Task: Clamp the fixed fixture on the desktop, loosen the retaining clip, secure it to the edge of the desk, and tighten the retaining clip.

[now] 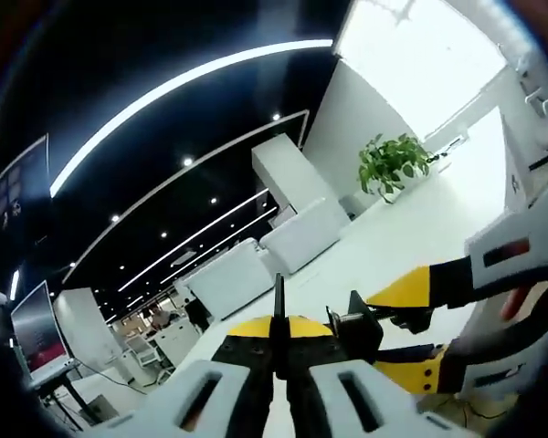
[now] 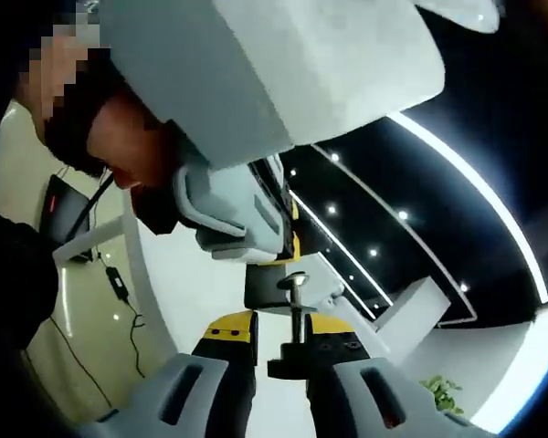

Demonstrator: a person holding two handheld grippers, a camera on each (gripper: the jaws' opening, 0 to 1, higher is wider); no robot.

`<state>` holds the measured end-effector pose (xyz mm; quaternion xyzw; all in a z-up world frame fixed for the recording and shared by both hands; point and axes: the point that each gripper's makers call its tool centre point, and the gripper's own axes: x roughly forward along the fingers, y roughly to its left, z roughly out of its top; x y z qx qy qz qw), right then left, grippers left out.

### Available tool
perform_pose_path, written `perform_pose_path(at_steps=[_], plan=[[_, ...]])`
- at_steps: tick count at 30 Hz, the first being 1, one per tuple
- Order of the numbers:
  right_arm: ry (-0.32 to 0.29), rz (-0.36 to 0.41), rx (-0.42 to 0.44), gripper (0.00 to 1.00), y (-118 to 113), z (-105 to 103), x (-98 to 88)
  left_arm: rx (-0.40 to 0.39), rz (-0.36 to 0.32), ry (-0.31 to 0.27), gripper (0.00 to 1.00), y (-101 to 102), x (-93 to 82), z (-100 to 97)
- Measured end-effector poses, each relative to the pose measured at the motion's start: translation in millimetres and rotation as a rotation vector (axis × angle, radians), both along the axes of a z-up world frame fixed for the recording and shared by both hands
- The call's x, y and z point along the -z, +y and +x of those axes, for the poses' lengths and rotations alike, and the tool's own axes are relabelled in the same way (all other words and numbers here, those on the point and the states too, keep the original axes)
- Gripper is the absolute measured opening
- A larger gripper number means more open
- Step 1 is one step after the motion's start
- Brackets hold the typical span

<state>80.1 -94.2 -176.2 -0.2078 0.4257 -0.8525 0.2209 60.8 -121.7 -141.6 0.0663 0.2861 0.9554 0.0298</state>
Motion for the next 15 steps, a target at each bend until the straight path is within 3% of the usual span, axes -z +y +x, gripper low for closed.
perform_pose_path(at_steps=[3, 6, 12, 15], plan=[[0.015, 0.034, 0.010, 0.17, 3, -1, 0.9, 0.002, 0.001, -0.017, 0.02, 0, 3.2, -1.5], [0.058, 0.121, 0.053, 0.17, 6, -6, 2.3, 0.016, 0.028, -0.045, 0.02, 2, 7.2, -1.4], [0.009, 0.172, 0.152, 0.16, 8, -14, 16.1, -0.005, 0.013, -0.091, 0.02, 6, 17.5, -7.7], [-0.001, 0.156, 0.176, 0.14, 13, -17, 18.8, -0.002, 0.040, -0.132, 0.02, 4, 24.0, -11.0]])
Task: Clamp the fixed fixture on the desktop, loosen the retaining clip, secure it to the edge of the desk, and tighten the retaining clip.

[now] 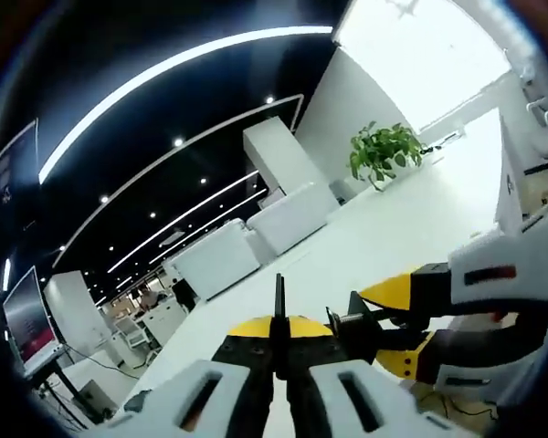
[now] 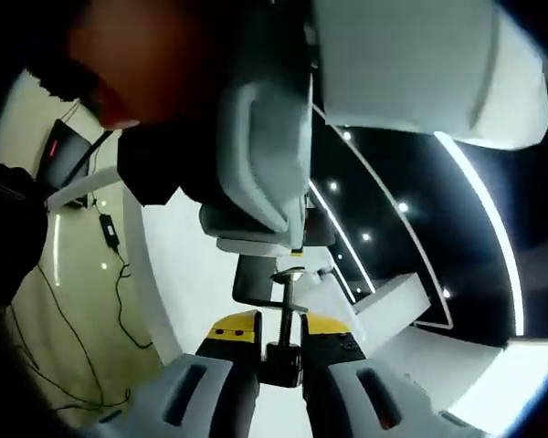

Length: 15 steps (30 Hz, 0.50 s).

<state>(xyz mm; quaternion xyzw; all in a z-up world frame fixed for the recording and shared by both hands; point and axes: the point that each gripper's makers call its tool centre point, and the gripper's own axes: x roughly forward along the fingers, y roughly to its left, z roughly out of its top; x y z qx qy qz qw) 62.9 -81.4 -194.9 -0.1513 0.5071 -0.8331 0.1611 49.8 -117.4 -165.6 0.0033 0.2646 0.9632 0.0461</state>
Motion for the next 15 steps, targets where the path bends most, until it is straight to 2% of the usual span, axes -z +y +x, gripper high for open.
perform_pose_path(at_steps=[4, 10, 13, 15], plan=[[-0.016, -0.008, -0.002, 0.13, 0, -1, 4.8, 0.003, -0.010, -0.018, 0.02, 0, 6.0, 1.5], [0.003, -0.004, 0.005, 0.13, 3, -4, 5.5, 0.005, 0.001, -0.024, 0.02, 0, 7.4, -0.3], [0.110, 0.025, -0.053, 0.13, 0, 2, -3.3, 0.002, 0.070, -0.027, 0.02, -5, 7.0, -2.9], [0.095, -0.055, -0.101, 0.15, 0, 12, -2.1, -0.017, 0.078, -0.031, 0.02, -11, 5.4, -3.3]])
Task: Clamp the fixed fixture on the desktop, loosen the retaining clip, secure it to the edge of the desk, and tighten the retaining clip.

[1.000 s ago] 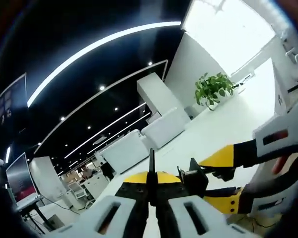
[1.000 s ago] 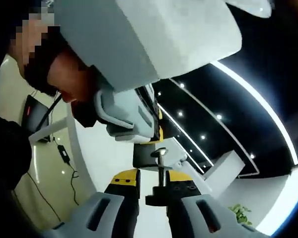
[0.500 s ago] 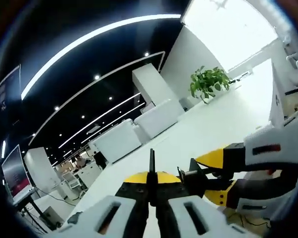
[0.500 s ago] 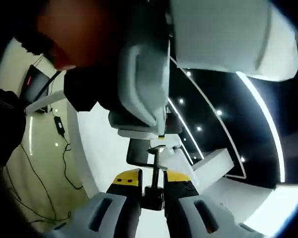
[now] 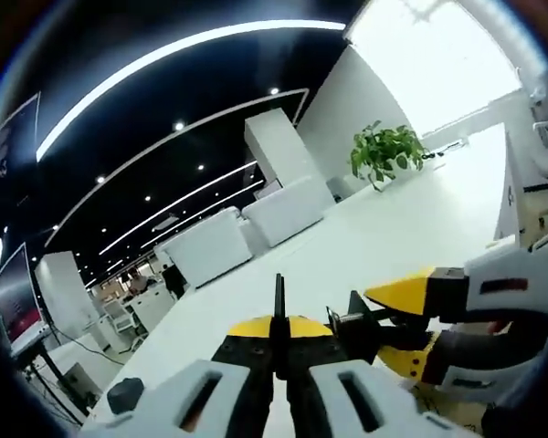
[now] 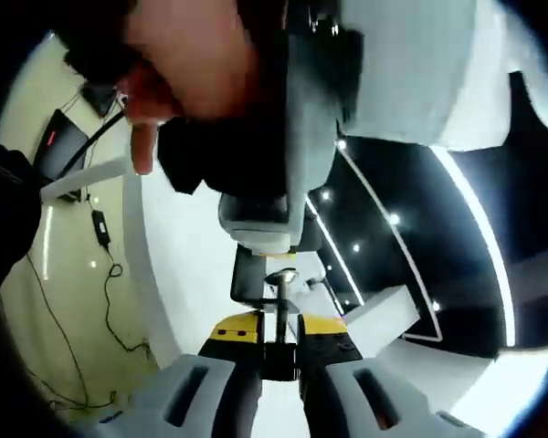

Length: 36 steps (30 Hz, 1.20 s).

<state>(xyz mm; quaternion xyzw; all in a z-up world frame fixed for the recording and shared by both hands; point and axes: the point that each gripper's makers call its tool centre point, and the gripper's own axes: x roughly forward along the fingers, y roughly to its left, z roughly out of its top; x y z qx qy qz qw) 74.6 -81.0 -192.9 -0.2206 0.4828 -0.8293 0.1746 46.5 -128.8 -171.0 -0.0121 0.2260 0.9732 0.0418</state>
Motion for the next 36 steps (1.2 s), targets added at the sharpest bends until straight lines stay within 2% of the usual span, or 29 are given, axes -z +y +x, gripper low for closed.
perform_pose_path(at_steps=[2, 3, 4, 5, 6, 7, 8, 9, 10, 12, 13, 15, 18, 22, 24, 26, 27, 32, 36], plan=[[-0.047, -0.050, -0.007, 0.19, 9, 7, 4.1, -0.014, -0.006, 0.011, 0.02, -6, -3.9, 3.5], [-0.034, -0.052, -0.028, 0.21, 11, 11, 2.5, -0.024, -0.016, 0.014, 0.02, -9, -5.7, 6.6], [-0.065, -0.111, -0.035, 0.22, 18, 14, 4.2, -0.038, -0.027, 0.017, 0.02, -13, -6.9, 9.7], [-0.117, -0.147, -0.024, 0.23, 30, 17, 9.7, -0.050, -0.051, 0.011, 0.02, -17, -6.8, 14.9], [-0.122, -0.162, 0.001, 0.22, 39, 18, 11.0, -0.060, -0.079, 0.006, 0.02, -20, -5.8, 19.2], [-0.107, -0.149, -0.004, 0.20, 45, 22, 10.4, -0.070, -0.120, -0.011, 0.02, -22, -2.0, 24.0], [-0.124, -0.166, -0.014, 0.20, 51, 26, 13.4, -0.074, -0.159, -0.023, 0.02, -23, 1.3, 28.8], [-0.147, -0.203, -0.033, 0.20, 56, 32, 17.0, -0.072, -0.191, -0.015, 0.02, -22, 3.3, 34.1], [-0.151, -0.201, -0.041, 0.20, 63, 37, 21.8, -0.069, -0.230, -0.013, 0.02, -22, 5.7, 40.0], [-0.210, -0.231, -0.061, 0.20, 69, 44, 37.1, -0.062, -0.272, -0.009, 0.02, -20, 9.7, 50.2], [-0.221, -0.232, -0.050, 0.20, 73, 46, 43.1, -0.066, -0.279, -0.019, 0.02, -20, 13.1, 56.0], [-0.281, -0.254, -0.036, 0.20, 81, 47, 60.5, -0.056, -0.309, -0.021, 0.02, -18, 17.5, 67.9], [-0.309, -0.266, -0.018, 0.20, 91, 47, 75.5, -0.044, -0.387, -0.027, 0.02, -11, 25.9, 86.2], [-0.326, -0.293, -0.017, 0.20, 95, 52, 83.4, -0.024, -0.469, -0.030, 0.02, 1, 37.9, 101.6], [-0.333, -0.314, -0.020, 0.20, 96, 55, 86.3, -0.009, -0.494, -0.046, 0.02, 6, 46.5, 103.1], [-0.340, -0.327, -0.030, 0.20, 94, 59, 91.8, 0.001, -0.567, -0.050, 0.02, 11, 55.9, 103.2], [-0.347, -0.330, -0.030, 0.20, 94, 61, 95.2, -0.009, -0.582, -0.047, 0.02, 13, 57.7, 103.3], [-0.364, -0.334, -0.036, 0.20, 91, 70, 105.0, -0.005, -0.627, -0.023, 0.02, 26, 61.4, 98.9], [-0.353, -0.339, -0.037, 0.20, 95, 69, 100.1, 0.008, -0.671, -0.016, 0.02, 36, 67.3, 90.7]])
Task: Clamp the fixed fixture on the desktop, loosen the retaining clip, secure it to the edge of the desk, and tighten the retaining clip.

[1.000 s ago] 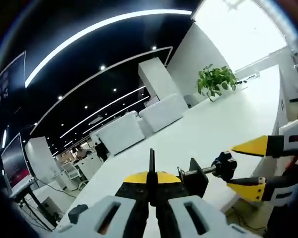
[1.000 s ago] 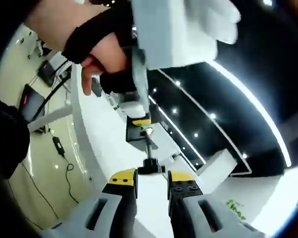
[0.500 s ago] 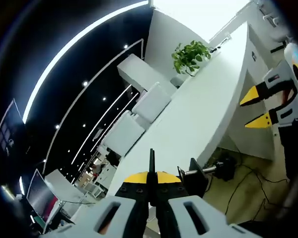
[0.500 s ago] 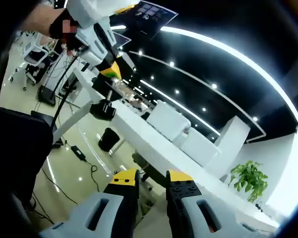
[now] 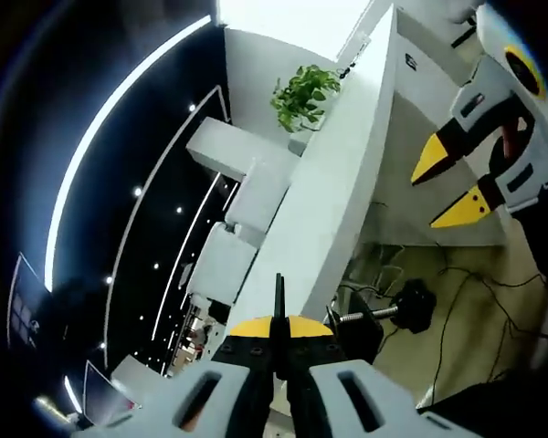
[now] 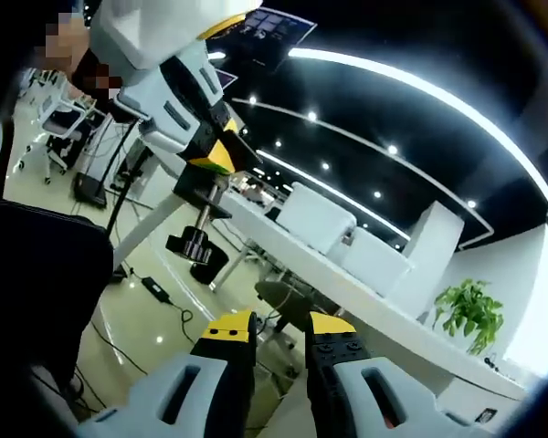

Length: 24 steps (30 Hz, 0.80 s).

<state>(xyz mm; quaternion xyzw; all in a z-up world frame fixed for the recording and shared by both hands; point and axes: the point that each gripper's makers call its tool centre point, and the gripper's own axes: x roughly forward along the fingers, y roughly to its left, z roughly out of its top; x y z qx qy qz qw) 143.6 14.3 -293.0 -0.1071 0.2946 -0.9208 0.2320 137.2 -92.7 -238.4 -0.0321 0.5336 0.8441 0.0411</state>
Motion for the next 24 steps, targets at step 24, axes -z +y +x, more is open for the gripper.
perform_pose_path(at_steps=[24], plan=[[-0.059, -0.135, -0.032, 0.20, 18, 0, 1.9, -0.039, -0.218, 0.035, 0.02, 18, 19.1, -25.2]])
